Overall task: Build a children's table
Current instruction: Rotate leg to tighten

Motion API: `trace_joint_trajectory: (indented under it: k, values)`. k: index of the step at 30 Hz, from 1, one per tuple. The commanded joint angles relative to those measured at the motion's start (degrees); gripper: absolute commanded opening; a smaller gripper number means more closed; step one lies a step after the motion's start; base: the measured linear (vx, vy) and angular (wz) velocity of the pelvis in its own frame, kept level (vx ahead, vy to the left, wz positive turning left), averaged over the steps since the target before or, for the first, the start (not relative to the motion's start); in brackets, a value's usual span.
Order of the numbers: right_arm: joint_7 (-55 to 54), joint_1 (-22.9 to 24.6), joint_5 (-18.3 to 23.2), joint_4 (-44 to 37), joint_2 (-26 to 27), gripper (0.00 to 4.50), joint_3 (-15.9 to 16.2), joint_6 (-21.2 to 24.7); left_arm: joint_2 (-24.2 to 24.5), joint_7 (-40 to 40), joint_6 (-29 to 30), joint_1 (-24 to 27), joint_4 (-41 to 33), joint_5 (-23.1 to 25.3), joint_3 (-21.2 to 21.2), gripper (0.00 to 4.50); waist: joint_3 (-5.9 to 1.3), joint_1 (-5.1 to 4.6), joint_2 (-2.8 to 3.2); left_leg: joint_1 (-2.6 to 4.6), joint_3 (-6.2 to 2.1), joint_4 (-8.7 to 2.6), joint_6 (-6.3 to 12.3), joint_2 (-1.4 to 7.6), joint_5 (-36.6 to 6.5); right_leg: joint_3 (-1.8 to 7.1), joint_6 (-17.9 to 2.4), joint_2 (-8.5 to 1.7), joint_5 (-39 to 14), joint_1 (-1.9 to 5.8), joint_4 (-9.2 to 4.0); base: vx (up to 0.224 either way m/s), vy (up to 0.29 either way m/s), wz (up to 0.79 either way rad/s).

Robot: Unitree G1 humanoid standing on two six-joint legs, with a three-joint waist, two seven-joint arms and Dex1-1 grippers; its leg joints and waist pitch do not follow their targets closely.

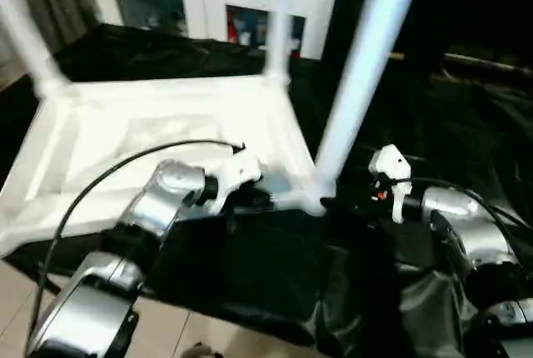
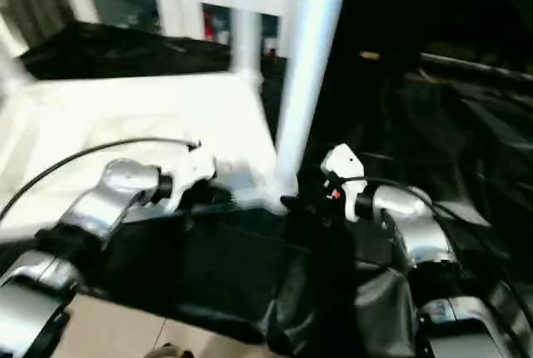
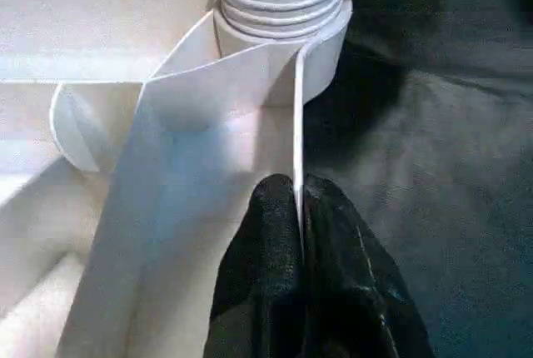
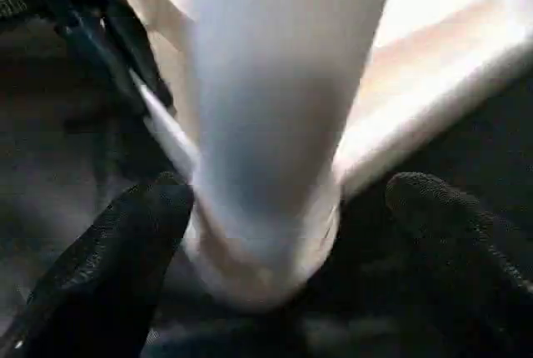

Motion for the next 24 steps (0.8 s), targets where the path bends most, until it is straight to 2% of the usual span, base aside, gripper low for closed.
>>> trace_joint_trajectory:
  k: [1, 3, 5, 6, 11, 19, 21, 24]
  values:
    - [1.29, 0.52, 0.72, -2.34, -0.68, 4.23, 0.25, 1.38, -0.45, -2.24, 0.49, 0.64, -1.91, -1.69, -1.01, 0.0, -3.35, 0.05, -0.45, 0.96, -1.55, -4.07, 3.62, 4.28, -12.18, 3.55, -13.38, -4.68, -11.46, 2.59, -4.16, 0.0, 0.0, 0.0]
    - [1.76, 0.53, 0.33, -2.65, -0.77, 4.23, 1.0, 1.76, -0.33, -2.16, 0.49, 0.82, -2.26, -1.6, -0.83, 0.0, -3.34, 0.16, -0.44, 0.98, -1.62, -4.11, 3.1, 4.17, -12.65, 3.54, -13.04, -4.74, -12.25, 2.58, -4.25, 0.0, 0.0, 0.0]
    - [2.1, 0.51, -0.27, -2.55, -0.78, 4.23, 1.78, 1.6, -0.15, -2.01, 1.03, 1.15, -3.07, -1.53, -0.6, 0.0, -3.38, 0.22, -0.71, 0.98, -1.68, -4.09, 2.64, 4.11, -12.74, 3.56, -12.68, -4.9, -12.8, 2.67, -4.3, 0.0, 0.0, 0.0]
    - [2.17, 0.51, -0.38, -2.44, -0.7, 4.23, 1.93, 1.57, -0.08, -1.76, 0.93, 1.2, -3.15, -1.4, -0.54, 0.0, -3.42, 0.29, -0.63, 0.98, -1.71, -4.07, 2.57, 4.09, -12.31, 3.57, -12.54, -4.91, -12.62, 2.7, -4.24, 0.0, 0.0, 0.0]
    - [1.91, 0.31, -1.09, -1.86, -0.2, 4.23, 2.22, 1.92, 0.2, -1.35, 1.82, 1.42, -3.84, -1.29, -0.29, 0.0, -3.54, 0.43, -0.74, 0.87, -1.59, -3.82, 3.2, 3.9, -10.11, 3.53, -12.77, -4.69, -9.75, 2.81, -3.89, 0.0, 0.0, 0.0]
    - [0.93, -0.27, -1.99, -0.41, 0.06, 3.5, 2.7, 1.42, 0.25, -0.81, 2.4, 1.54, -4.16, -1.13, -0.07, 0.0, -3.61, 0.49, -0.89, 0.92, -1.58, -3.67, 3.23, 3.85, -9.7, 3.48, -12.76, -4.66, -9.59, 2.88, -3.78, 0.0, 0.0, 0.0]
    - [0.72, -0.37, -1.93, -0.15, 0.24, 3.19, 2.53, 1.37, 0.27, -0.74, 2.46, 1.56, -4.18, -1.11, -0.06, 0.0, -3.63, 0.51, -0.9, 0.92, -1.55, -3.61, 3.4, 3.84, -9.34, 3.49, -12.92, -4.67, -9.05, 2.89, -3.72, 0.0, 0.0, 0.0]
    - [0.69, -0.58, -1.54, 0.44, 0.74, 3.05, 2.09, 1.34, 0.37, -0.63, 2.72, 1.67, -4.27, -1.11, -0.05, 0.0, -3.67, 0.49, -0.88, 0.9, -1.56, -3.56, 3.52, 3.85, -9.11, 3.48, -13.08, -4.65, -8.61, 2.91, -3.63, 0.0, 0.0, 0.0]
